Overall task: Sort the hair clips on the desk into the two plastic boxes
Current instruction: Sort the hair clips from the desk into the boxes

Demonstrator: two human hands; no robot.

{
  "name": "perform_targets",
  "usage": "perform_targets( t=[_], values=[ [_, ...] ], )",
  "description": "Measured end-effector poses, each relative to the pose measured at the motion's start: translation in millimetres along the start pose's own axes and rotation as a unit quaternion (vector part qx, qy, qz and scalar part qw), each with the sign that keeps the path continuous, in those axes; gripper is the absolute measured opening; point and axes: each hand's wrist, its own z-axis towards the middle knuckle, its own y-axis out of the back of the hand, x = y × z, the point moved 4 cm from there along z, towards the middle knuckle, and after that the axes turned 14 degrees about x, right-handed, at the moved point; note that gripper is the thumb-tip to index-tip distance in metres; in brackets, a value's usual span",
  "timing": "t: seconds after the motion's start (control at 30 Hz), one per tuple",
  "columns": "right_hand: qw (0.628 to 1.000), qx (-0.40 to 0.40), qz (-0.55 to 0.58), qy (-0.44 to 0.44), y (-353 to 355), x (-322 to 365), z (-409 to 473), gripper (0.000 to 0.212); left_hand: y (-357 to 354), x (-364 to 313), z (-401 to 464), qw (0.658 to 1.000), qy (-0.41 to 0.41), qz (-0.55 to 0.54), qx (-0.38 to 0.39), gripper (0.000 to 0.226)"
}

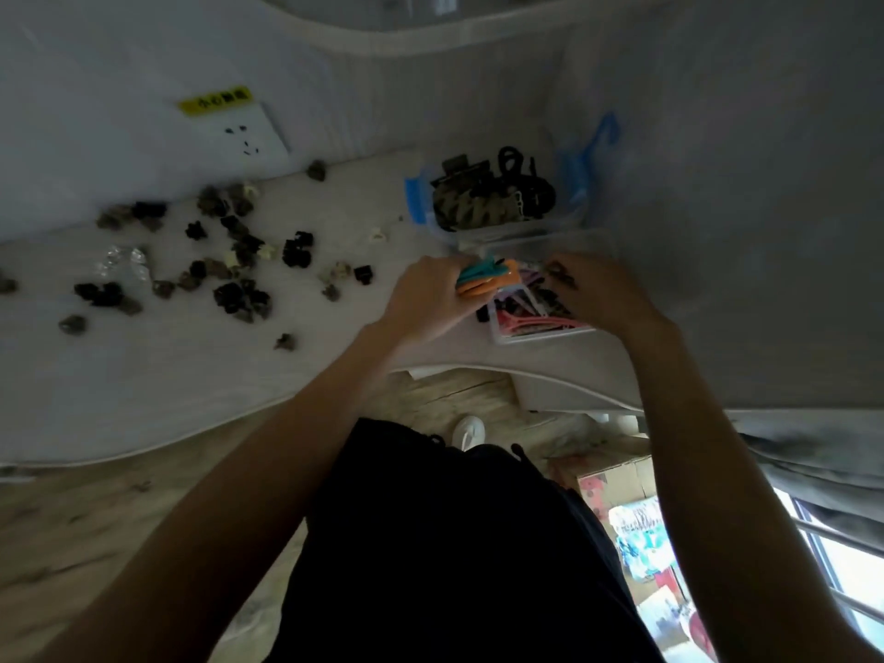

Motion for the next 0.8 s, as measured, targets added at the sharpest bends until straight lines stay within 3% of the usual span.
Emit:
perform_targets(
  t=[0.2, 0.33, 0.5, 0.63, 0.8],
  values=[
    [0.995, -0.091, 0.046, 0.002, 23.2, -13.0, -16.5, 0.021, -18.3, -37.2, 46.4, 0.988, -0.012, 0.149, 0.036, 0.041],
    [0.991, -0.092, 0.089, -0.033, 24.2, -24.8, -23.8, 0.024, -40.5, -53.9, 74.4, 0.981, 0.0, 0.18, 0.068, 0.046],
    [0.991, -0.097, 0.073, -0.053, 20.2, -31.1, -24.8, 0.025, -54.1, -44.8, 78.9, 0.987, -0.031, 0.108, 0.113, 0.061],
    [0.992, -0.095, 0.047, -0.063, 21.0, -32.3, -21.1, 0.025, -56.7, -43.5, 73.1, 0.99, -0.062, -0.021, 0.123, 0.072],
    [0.992, -0.105, 0.028, -0.064, 23.0, -37.3, -15.7, 0.023, -53.9, -55.2, 71.8, 0.985, -0.016, -0.074, 0.157, 0.05]
  ],
)
